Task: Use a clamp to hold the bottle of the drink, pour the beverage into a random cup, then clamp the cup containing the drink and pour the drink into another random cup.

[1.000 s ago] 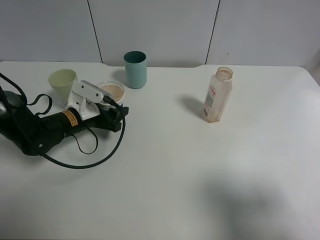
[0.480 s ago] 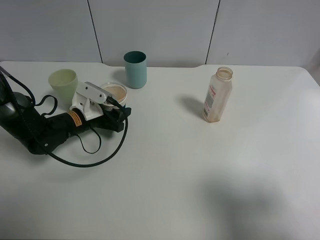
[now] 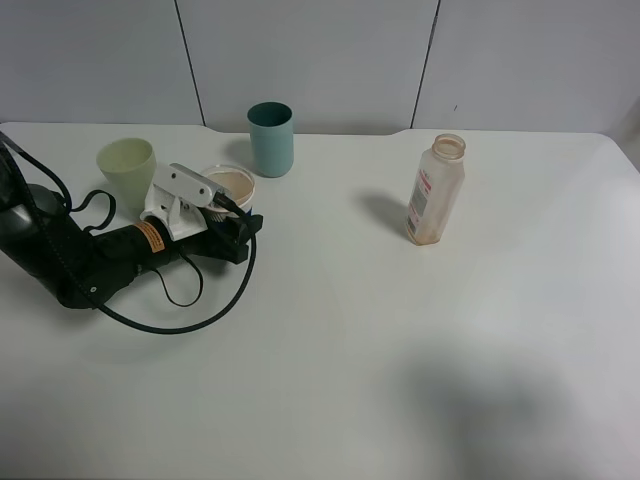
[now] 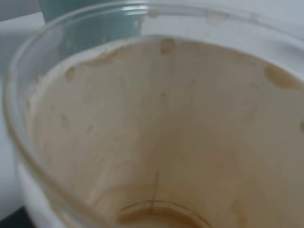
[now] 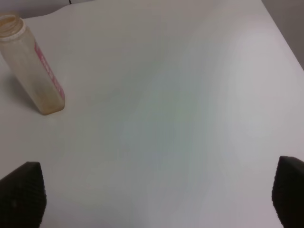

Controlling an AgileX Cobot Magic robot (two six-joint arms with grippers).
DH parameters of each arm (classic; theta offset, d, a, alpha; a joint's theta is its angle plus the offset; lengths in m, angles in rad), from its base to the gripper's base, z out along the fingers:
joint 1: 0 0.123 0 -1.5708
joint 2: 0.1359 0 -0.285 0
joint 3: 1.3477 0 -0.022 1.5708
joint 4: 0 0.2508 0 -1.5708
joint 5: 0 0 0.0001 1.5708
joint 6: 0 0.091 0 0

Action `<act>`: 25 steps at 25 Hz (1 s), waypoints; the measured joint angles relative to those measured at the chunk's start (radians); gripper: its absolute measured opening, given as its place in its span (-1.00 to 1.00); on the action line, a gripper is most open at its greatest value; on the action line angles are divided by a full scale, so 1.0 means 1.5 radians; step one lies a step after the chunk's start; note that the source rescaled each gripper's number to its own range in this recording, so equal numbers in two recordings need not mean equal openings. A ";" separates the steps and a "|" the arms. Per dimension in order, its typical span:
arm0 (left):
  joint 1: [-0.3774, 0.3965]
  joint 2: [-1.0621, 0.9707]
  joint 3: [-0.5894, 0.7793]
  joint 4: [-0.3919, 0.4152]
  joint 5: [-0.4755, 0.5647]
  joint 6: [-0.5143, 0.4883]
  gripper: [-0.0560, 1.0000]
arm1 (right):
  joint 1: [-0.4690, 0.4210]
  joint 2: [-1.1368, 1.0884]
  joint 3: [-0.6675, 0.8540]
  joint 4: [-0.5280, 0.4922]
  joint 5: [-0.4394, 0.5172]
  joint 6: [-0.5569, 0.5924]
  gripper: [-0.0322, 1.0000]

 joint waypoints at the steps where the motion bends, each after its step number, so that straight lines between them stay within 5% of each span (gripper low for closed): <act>1: 0.000 0.000 0.000 0.000 0.000 0.000 -0.89 | 0.000 0.000 0.000 0.000 0.000 0.000 1.00; 6: 0.000 0.000 0.000 0.000 0.000 -0.042 -0.83 | 0.000 0.000 0.000 0.000 0.000 0.000 1.00; 9: 0.000 0.000 0.000 0.000 0.001 -0.060 -0.54 | 0.000 0.000 0.000 0.000 0.000 0.000 1.00; 14: 0.000 0.000 0.000 -0.002 0.001 -0.090 0.37 | 0.000 0.000 0.000 0.000 0.000 0.000 1.00; 17: 0.000 -0.002 0.000 -0.006 0.001 -0.120 0.69 | 0.000 0.000 0.000 0.000 0.000 0.000 1.00; 20: 0.000 -0.007 0.000 -0.008 0.001 -0.137 0.93 | 0.000 0.000 0.000 0.000 0.000 0.000 1.00; 25: 0.000 -0.033 0.000 -0.016 0.001 -0.141 1.00 | 0.000 0.000 0.000 0.000 0.000 0.000 1.00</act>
